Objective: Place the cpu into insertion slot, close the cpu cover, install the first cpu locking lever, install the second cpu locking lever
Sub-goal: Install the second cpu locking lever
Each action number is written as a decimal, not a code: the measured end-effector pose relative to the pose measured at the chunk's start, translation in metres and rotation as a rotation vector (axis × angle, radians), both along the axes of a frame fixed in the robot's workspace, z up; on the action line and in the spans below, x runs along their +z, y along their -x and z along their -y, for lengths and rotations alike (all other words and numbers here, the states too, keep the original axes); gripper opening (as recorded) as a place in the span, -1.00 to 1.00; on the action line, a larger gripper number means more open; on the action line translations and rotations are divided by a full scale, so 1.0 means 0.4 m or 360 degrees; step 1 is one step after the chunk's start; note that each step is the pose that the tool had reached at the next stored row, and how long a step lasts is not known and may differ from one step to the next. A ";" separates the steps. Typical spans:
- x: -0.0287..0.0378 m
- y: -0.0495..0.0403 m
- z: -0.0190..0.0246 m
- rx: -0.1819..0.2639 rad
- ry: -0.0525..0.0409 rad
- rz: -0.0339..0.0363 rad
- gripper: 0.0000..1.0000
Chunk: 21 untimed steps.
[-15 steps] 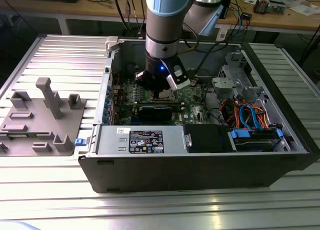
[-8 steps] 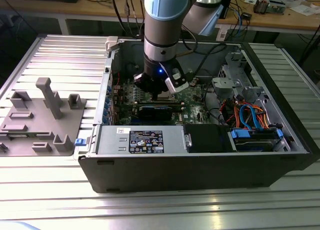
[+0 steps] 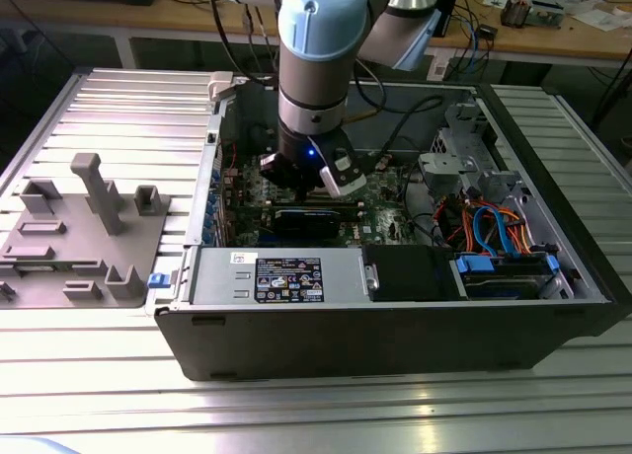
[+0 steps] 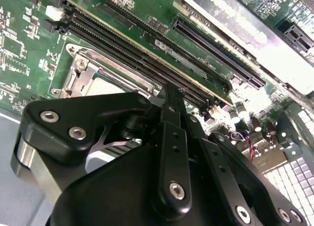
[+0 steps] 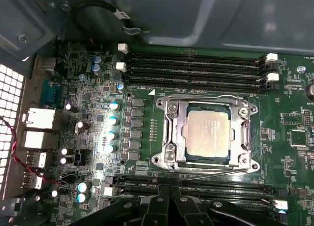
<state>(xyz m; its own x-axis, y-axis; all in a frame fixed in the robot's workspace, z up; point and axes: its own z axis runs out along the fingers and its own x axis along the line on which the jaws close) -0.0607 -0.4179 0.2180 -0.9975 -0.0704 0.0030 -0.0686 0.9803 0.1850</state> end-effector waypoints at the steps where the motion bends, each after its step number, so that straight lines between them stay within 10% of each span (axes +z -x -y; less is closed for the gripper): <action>1: -0.003 0.000 0.000 0.0000 -0.0002 0.0000 -0.79; 21: -0.029 0.012 0.000 0.0000 -0.0061 -0.0003 -0.79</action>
<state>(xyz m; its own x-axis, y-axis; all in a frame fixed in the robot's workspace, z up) -0.0655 -0.4178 0.2063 -0.9975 -0.0704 0.0023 -0.0681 0.9726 0.2223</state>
